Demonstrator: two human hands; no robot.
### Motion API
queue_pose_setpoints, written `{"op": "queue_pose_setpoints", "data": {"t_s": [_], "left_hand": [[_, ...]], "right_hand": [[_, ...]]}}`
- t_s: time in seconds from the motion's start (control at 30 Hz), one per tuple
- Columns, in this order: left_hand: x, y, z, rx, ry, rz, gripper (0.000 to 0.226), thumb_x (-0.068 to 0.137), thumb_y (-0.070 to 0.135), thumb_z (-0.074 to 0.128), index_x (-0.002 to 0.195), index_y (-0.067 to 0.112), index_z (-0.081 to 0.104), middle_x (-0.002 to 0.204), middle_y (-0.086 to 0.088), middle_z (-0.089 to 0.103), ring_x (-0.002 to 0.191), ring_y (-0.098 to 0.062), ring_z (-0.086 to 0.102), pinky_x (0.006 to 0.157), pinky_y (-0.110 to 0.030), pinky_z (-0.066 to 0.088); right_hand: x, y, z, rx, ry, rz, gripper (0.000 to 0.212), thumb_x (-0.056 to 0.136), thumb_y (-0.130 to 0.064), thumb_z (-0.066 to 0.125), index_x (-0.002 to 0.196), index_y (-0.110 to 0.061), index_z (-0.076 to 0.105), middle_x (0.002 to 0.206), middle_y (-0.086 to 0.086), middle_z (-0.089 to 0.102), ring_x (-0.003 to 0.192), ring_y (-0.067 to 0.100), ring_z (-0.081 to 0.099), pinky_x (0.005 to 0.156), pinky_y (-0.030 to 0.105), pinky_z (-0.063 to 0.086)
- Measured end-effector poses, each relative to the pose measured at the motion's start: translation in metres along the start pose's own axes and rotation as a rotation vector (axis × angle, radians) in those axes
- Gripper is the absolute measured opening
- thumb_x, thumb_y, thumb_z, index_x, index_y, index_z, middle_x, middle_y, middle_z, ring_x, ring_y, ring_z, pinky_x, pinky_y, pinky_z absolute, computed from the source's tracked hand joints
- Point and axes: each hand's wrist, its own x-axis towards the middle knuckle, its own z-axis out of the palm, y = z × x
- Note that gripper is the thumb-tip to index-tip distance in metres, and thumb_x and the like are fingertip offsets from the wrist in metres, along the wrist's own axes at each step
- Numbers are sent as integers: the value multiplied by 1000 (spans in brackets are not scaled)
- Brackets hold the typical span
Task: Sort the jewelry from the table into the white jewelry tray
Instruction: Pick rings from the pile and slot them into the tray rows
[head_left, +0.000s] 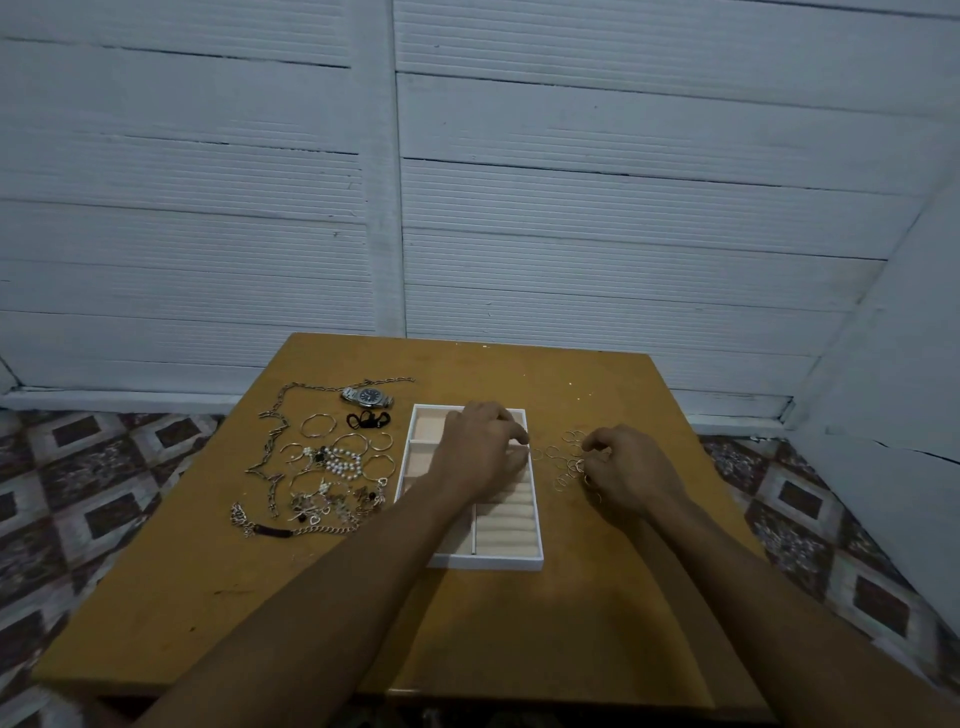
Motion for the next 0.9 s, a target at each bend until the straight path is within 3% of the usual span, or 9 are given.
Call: {"op": "queue_pose_setpoints", "data": {"t_s": [0.2, 0.43, 0.7, 0.9], "left_hand": [[20, 27, 17, 113, -120, -62, 33, 92, 39, 53, 118, 25, 66, 145, -3, 42, 140, -25, 21, 107, -46, 23], [36, 31, 31, 243, -258, -167, 36, 91, 34, 52, 123, 20, 59, 155, -11, 23, 145, -37, -2, 112, -56, 12], [45, 38, 29, 242, -319, -218, 41, 89, 26, 62, 128, 15, 54, 156, -9, 22, 145, -38, -2, 112, -58, 12], [42, 43, 28, 343, -250, -240, 39, 93, 27, 51, 131, 15, 52, 150, -10, 31, 143, -39, 7, 111, -55, 16]], "right_hand": [[9, -13, 9, -55, -22, 18, 25, 86, -35, 61, 103, -22, 72, 116, 1, 63, 100, 20, 57, 83, 37, 53], [19, -18, 20, -96, -48, 19, 35, 92, -46, 53, 115, -24, 66, 129, 5, 53, 118, 26, 47, 96, 42, 44], [24, -19, 22, -60, -64, 21, 31, 91, -43, 56, 113, -24, 67, 127, 6, 54, 117, 28, 45, 97, 44, 42], [25, -21, 21, -23, -82, 34, 25, 92, -39, 56, 111, -28, 67, 123, 4, 54, 117, 28, 46, 96, 44, 42]]}}
